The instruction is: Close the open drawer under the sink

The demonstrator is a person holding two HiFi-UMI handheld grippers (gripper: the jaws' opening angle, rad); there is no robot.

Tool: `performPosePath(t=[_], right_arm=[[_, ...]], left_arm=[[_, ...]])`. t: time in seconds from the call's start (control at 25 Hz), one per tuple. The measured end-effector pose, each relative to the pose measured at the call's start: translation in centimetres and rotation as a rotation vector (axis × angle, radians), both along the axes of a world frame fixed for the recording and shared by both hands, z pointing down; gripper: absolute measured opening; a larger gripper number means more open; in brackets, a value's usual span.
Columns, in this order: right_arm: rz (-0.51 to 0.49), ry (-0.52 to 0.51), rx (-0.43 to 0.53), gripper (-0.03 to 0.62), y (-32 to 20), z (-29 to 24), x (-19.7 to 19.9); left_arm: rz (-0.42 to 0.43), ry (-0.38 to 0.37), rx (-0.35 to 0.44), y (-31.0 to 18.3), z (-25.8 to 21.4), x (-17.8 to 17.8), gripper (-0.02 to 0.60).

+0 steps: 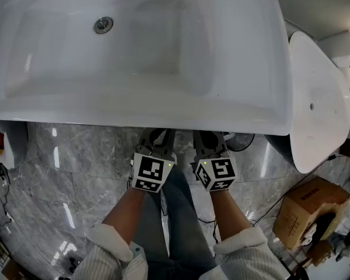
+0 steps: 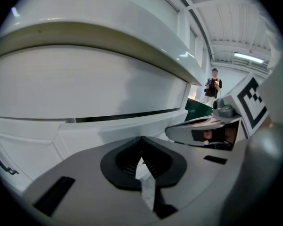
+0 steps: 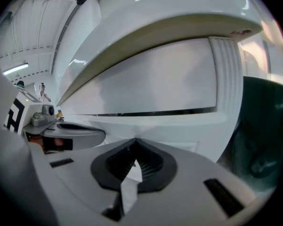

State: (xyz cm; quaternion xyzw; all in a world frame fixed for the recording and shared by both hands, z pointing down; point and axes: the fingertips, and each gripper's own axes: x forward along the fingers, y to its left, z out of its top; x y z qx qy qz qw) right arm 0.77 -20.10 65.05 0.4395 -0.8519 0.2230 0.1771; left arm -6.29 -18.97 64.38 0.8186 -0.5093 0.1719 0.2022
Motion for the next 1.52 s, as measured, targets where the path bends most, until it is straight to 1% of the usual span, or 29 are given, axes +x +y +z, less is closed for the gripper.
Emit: performPosePath(t=[0.28, 0.52, 0.8, 0.92, 1.08, 1.24, 1.36, 1.52], right_arm=[[0.004, 0.0, 0.011, 0.011, -1.4, -0.2, -0.1], [0.005, 0.002, 0.015, 0.009, -1.7, -0.2, 0.0], [0.016, 0.006, -0.002, 0.011, -1.8, -0.1, -0.1], [0.014, 0.01, -0.009, 0.011, -1.7, -0.3, -0.2], [-0.018, 0.009, -0.027, 0.011, -0.8, -0.7, -1.0], [-0.042, 0.001, -0.046, 0.011, 0.6, -1.7, -1.4], [-0.048, -0.008, -0.053, 0.011, 1.8, -3.4, -1.5], [-0.058, -0.021, -0.049, 0.011, 3.4, -6.3, -1.2]], left_arm=[[0.018, -0.014, 0.014, -1.3, -0.2, 0.0, 0.015], [0.022, -0.011, 0.015, -1.7, -0.2, 0.0, 0.015], [-0.019, 0.014, -0.004, -1.8, -0.2, 0.0, 0.015], [-0.008, 0.014, -0.001, -1.5, -0.7, 0.3, 0.015], [0.01, 0.009, -0.011, -0.4, -1.3, 0.4, 0.015], [0.001, 0.028, -0.016, 0.5, -2.6, 0.6, 0.015], [-0.007, 0.043, -0.02, 1.5, -4.0, 0.8, 0.015], [-0.004, 0.043, -0.021, 2.7, -6.3, 0.6, 0.015]])
